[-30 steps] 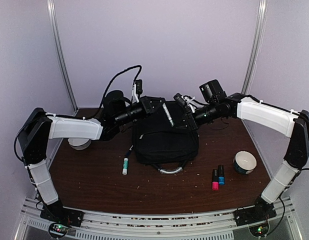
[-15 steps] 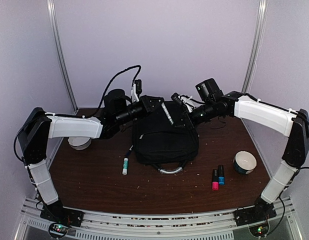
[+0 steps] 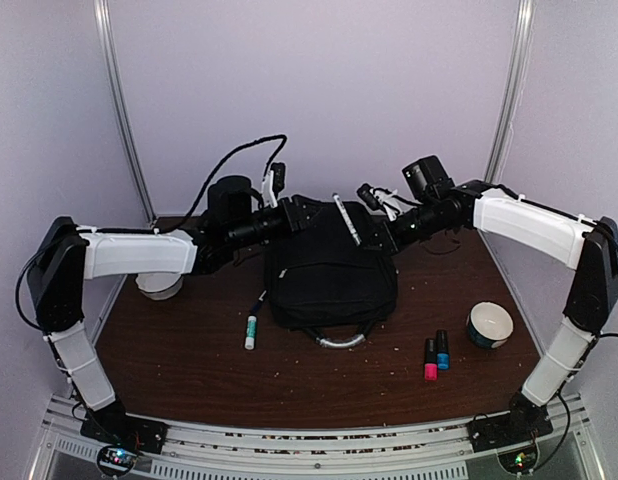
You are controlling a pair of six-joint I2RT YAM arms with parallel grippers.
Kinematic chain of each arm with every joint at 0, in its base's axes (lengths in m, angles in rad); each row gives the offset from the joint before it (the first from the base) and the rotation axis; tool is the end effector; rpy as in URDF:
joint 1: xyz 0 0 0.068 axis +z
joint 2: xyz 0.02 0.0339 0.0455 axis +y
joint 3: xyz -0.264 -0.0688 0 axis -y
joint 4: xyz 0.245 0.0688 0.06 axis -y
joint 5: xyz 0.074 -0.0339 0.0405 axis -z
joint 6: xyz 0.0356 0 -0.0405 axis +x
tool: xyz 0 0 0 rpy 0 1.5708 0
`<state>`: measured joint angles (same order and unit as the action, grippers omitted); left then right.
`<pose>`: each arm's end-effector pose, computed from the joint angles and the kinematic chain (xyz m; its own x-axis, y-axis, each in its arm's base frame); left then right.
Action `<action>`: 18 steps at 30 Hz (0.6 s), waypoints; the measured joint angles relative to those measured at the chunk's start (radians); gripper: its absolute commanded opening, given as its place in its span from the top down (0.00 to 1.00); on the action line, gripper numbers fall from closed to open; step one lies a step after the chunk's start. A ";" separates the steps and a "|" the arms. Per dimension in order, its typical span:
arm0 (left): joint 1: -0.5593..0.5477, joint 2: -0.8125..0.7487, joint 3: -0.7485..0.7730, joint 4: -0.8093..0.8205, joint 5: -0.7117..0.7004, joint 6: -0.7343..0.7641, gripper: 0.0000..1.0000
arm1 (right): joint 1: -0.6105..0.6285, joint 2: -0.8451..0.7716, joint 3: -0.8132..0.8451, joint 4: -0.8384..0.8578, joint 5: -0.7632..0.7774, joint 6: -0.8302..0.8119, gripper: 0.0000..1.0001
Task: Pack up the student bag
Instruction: Place the pen in the second largest pocket of the bag.
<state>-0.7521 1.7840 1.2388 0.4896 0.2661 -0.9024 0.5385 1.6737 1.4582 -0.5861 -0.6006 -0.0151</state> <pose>0.3037 -0.2969 0.2897 -0.6929 -0.3886 -0.6073 0.4955 0.3553 -0.7927 0.3083 0.2076 0.3081 -0.6052 -0.3761 -0.7016 -0.7698 0.5010 0.3955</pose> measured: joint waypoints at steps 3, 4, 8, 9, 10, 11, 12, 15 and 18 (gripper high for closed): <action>0.000 -0.053 -0.002 -0.106 -0.005 0.100 0.49 | -0.030 0.000 0.000 -0.074 -0.001 -0.046 0.97; 0.000 -0.072 -0.005 -0.138 -0.011 0.138 0.50 | -0.037 0.000 -0.002 -0.097 -0.004 -0.060 0.96; 0.000 -0.134 -0.040 -0.249 -0.049 0.275 0.50 | -0.057 -0.031 -0.072 -0.167 -0.040 -0.099 0.96; 0.000 -0.140 -0.048 -0.274 -0.060 0.303 0.50 | -0.059 -0.044 -0.101 -0.182 -0.058 -0.108 0.96; 0.000 -0.143 -0.058 -0.300 -0.073 0.332 0.50 | -0.058 -0.052 -0.122 -0.196 -0.072 -0.111 0.96; 0.000 -0.143 -0.064 -0.320 -0.081 0.352 0.50 | -0.058 -0.060 -0.145 -0.209 -0.089 -0.113 0.96; 0.000 -0.142 -0.074 -0.344 -0.092 0.373 0.50 | -0.058 -0.063 -0.161 -0.220 -0.107 -0.114 0.96; 0.000 -0.137 -0.087 -0.417 -0.118 0.414 0.50 | -0.058 -0.058 -0.183 -0.259 -0.168 -0.114 0.95; 0.000 -0.122 -0.087 -0.449 -0.142 0.433 0.50 | -0.058 -0.031 -0.183 -0.281 -0.248 -0.109 0.94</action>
<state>-0.7521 1.6619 1.1519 0.0402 0.1246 -0.4690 0.4808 1.6428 1.2751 -0.8669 -0.8490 -0.1238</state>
